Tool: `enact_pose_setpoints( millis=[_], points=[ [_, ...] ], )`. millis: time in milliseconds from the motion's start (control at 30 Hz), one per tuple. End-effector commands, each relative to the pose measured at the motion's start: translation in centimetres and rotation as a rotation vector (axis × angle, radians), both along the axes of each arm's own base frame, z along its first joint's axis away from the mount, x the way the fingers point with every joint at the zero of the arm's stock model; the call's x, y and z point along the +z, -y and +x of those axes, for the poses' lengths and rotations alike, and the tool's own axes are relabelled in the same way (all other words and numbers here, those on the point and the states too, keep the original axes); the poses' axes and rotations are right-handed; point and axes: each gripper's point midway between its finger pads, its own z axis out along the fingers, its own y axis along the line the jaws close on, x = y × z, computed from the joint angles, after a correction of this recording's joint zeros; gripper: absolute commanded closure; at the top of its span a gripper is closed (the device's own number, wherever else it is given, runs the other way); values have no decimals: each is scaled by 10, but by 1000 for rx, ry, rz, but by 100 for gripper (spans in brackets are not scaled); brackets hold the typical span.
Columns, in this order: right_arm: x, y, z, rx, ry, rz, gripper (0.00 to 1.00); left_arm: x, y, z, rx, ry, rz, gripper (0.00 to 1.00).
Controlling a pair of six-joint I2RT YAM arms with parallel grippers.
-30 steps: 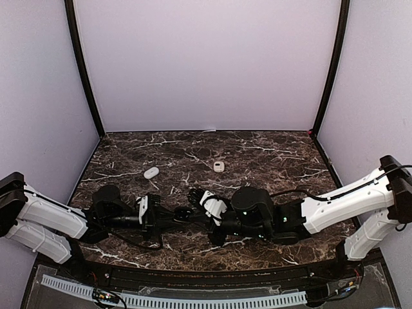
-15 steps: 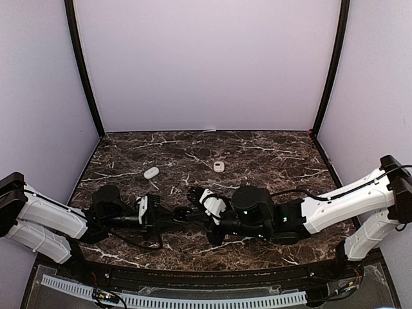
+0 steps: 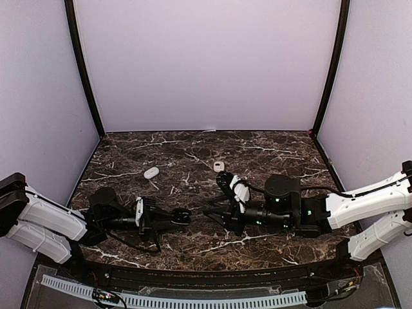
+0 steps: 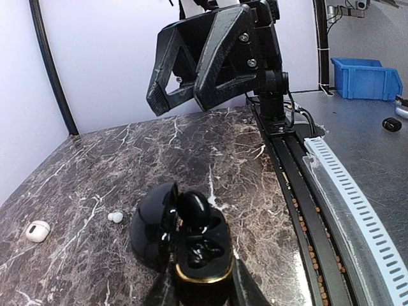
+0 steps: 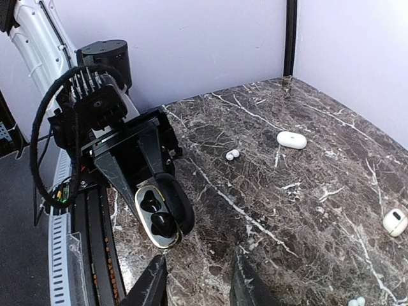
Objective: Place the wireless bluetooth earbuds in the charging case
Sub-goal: Pick up the left earbud from the right side groove of the charging case.
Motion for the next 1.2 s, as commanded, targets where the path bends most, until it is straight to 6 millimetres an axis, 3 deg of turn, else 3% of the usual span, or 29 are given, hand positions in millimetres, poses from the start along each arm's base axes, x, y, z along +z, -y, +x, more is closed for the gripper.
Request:
enact_pose_setpoints(
  millis=[0, 167, 300, 333, 367, 567, 733, 1167],
  points=[
    [11, 0, -1, 31, -33, 39, 64, 4, 0, -5, -23, 35, -25, 89],
    [12, -3, 4, 8, -82, 21, 59, 1, 1, 1, 6, 29, -8, 89],
    [0, -9, 8, -23, -161, -35, 60, -5, 2, 9, 45, 29, 24, 89],
    [-4, -10, 11, -48, -193, -55, 61, -7, 2, 11, 54, 36, 33, 89],
    [-18, -14, 18, -139, -339, -138, 59, -11, 2, 17, 96, 54, 55, 88],
    [-34, 3, 21, -305, -549, -253, 57, -18, 2, 26, 150, 78, 93, 88],
    [-34, 7, 15, -297, -619, -227, 52, -28, 5, 31, 187, 111, 146, 88],
    [-58, -14, 14, -284, -791, -225, 57, -38, 11, 30, 185, 124, 194, 89]
  ],
)
